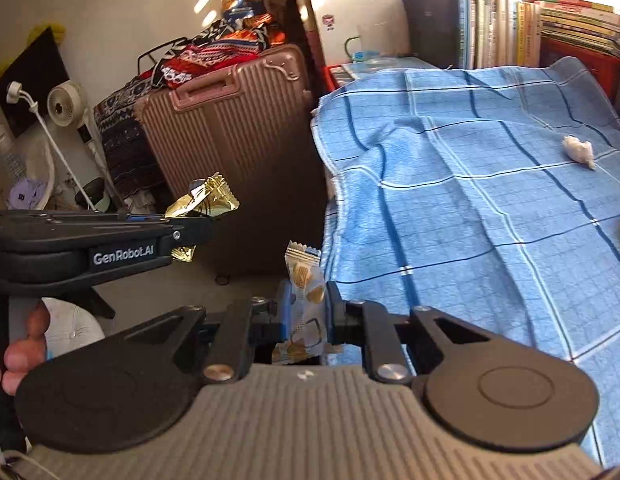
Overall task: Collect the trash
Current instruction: 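Carry both wrappers to the black bin and open both tools over it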
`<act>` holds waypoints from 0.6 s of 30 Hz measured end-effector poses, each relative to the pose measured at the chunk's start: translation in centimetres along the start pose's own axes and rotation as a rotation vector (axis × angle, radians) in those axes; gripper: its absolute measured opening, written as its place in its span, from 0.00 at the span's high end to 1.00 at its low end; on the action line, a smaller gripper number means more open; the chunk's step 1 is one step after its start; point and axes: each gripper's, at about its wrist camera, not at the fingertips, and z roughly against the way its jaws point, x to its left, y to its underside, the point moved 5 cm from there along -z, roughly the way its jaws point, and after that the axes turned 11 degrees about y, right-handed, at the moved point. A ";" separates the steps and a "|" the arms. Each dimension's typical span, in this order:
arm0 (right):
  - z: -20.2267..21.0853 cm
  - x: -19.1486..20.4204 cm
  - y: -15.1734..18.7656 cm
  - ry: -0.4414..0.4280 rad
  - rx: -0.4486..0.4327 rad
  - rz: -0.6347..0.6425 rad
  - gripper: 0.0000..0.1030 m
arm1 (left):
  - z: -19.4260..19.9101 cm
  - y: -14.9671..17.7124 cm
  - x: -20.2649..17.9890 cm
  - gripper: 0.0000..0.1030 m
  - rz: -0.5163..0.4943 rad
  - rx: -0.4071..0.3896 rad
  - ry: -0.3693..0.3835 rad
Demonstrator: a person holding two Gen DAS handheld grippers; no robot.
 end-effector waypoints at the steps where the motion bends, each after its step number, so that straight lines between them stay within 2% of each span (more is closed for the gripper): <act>1: -0.5 0.6 0.0 -0.011 0.008 0.015 0.80 | 0.4 0.3 0.6 0.86 0.009 -0.001 -0.011; 9: -4.7 4.2 0.5 -0.030 0.048 0.119 0.78 | 2.3 1.9 4.0 0.86 0.043 0.000 -0.068; 10: -4.9 4.5 0.4 -0.033 0.048 0.131 0.71 | 2.5 1.9 4.3 0.86 0.056 -0.005 -0.072; 11: -5.0 4.9 0.3 -0.027 0.042 0.148 0.55 | 2.7 1.9 4.5 0.86 0.064 -0.010 -0.075; 12: -5.2 5.1 0.2 -0.017 0.038 0.161 0.33 | 2.7 1.9 4.6 0.86 0.067 -0.012 -0.081; 14: -5.4 5.5 0.2 -0.008 0.040 0.169 0.00 | 2.6 1.9 4.9 0.86 0.076 -0.008 -0.090; 18: -5.7 6.0 0.7 0.007 0.020 0.236 0.00 | 2.4 1.9 5.2 0.86 0.099 -0.009 -0.094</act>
